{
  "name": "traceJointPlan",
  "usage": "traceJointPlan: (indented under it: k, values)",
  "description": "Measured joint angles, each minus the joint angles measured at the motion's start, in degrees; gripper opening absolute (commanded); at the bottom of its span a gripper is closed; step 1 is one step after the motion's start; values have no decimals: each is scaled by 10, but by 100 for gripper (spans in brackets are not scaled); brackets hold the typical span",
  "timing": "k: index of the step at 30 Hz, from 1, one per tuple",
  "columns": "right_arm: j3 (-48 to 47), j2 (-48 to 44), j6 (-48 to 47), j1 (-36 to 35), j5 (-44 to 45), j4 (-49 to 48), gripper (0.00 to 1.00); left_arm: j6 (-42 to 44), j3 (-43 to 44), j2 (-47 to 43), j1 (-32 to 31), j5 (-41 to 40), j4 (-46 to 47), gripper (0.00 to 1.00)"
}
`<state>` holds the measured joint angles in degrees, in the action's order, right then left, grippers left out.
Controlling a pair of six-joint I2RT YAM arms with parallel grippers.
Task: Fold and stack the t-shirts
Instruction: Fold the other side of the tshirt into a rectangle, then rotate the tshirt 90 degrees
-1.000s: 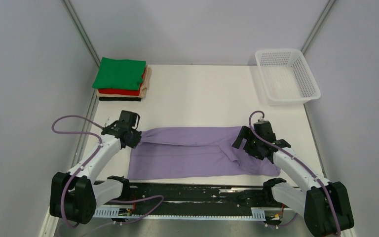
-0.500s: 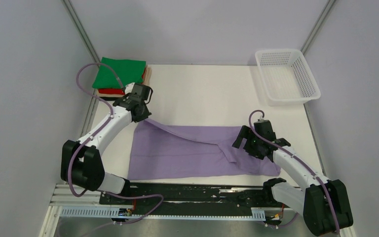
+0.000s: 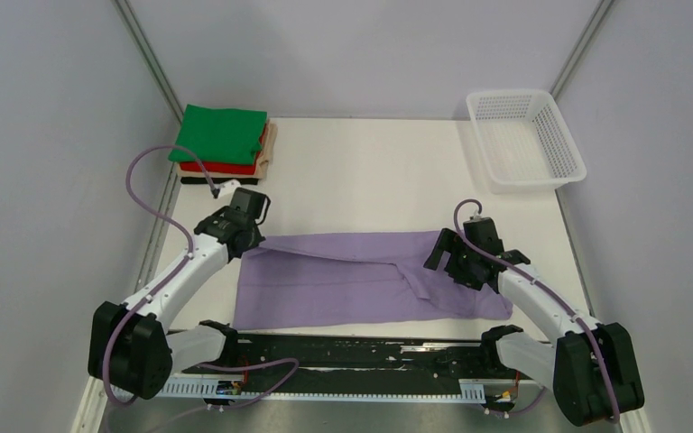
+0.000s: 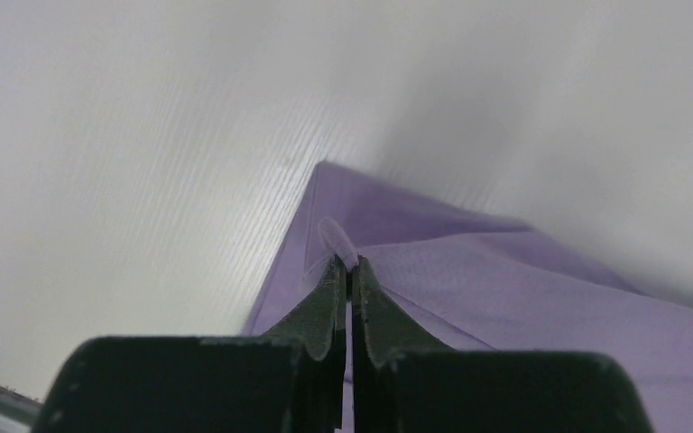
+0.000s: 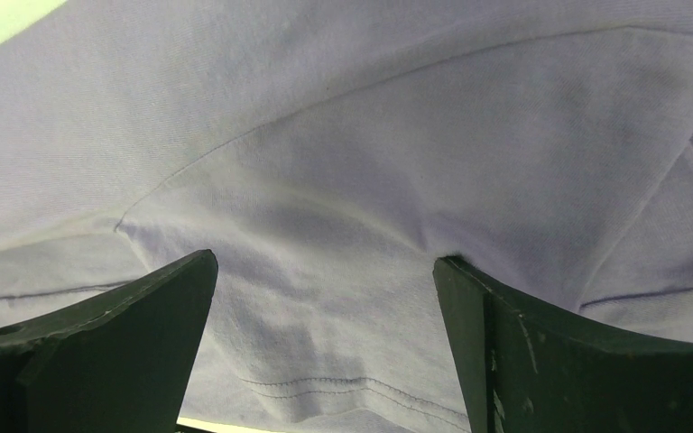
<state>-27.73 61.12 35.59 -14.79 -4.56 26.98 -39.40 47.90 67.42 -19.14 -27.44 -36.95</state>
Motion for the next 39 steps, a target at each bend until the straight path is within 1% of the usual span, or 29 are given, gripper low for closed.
traceJointPlan:
  k: [1, 2, 3, 6, 8, 9, 10, 11, 12, 13, 14, 16, 19, 21, 24, 26, 29, 33, 37, 39]
  values:
    - [-1, 1, 0, 0, 0, 0, 100, -6, -16, -5, 0, 2, 0, 10]
    - [-1, 2, -1, 0, 0, 0, 100, -13, -31, -11, 0, 4, -2, 12]
    - [-1, 3, -1, 0, -1, 0, 100, -21, -47, -19, 0, 5, -5, 16]
    - [-2, 3, -2, 0, -1, 0, 100, -50, -84, -39, 0, 5, -20, 34]
    - [-2, 3, -2, 0, -1, 0, 100, -71, -97, -43, 0, 1, -37, 58]
    - [-2, 3, -2, 0, -3, 0, 100, -80, -99, -43, 0, -2, -47, 66]
    - [-2, 3, -2, 0, -3, 0, 100, -93, -100, -43, 0, -7, -57, 77]
    - [-2, 2, -2, 0, -4, 0, 100, -107, -99, -43, 0, -15, -68, 83]
    - [-2, 2, -3, 0, -5, 0, 100, -119, -97, -43, 0, -21, -80, 94]
    - [-2, 1, -3, 1, -5, 0, 100, -125, -94, -43, 0, -25, -91, 97]
    - [-2, -2, -3, 1, -7, 1, 100, -132, -87, -43, 0, -29, -104, 99]
    - [-2, -9, -3, 1, -10, 3, 100, -140, -67, -47, 1, -31, -119, 100]
    - [-2, -31, -3, 1, -17, 5, 100, -130, -41, -63, 1, -6, -108, 100]
    - [-2, -48, -3, 1, -23, 6, 100, -116, -31, -73, 1, 42, -76, 100]
    - [-3, -73, 1, 2, -31, 11, 100, -96, -34, -66, 1, 137, -6, 100]
    - [-4, -84, 11, 2, -37, 12, 100, -86, -44, -41, 1, 211, 58, 100]
    - [-4, -86, 27, 2, -50, 14, 100, -75, -62, 28, 1, 303, 129, 100]
    - [-3, -62, 50, 2, -57, 16, 100, -63, -85, 96, 0, 346, 155, 100]
    - [-3, 8, 66, 6, -51, 10, 100, -56, -103, 100, 1, 353, 180, 100]
    - [-22, 51, 73, 13, -54, -1, 100, -56, -112, 94, 2, 355, 191, 100]
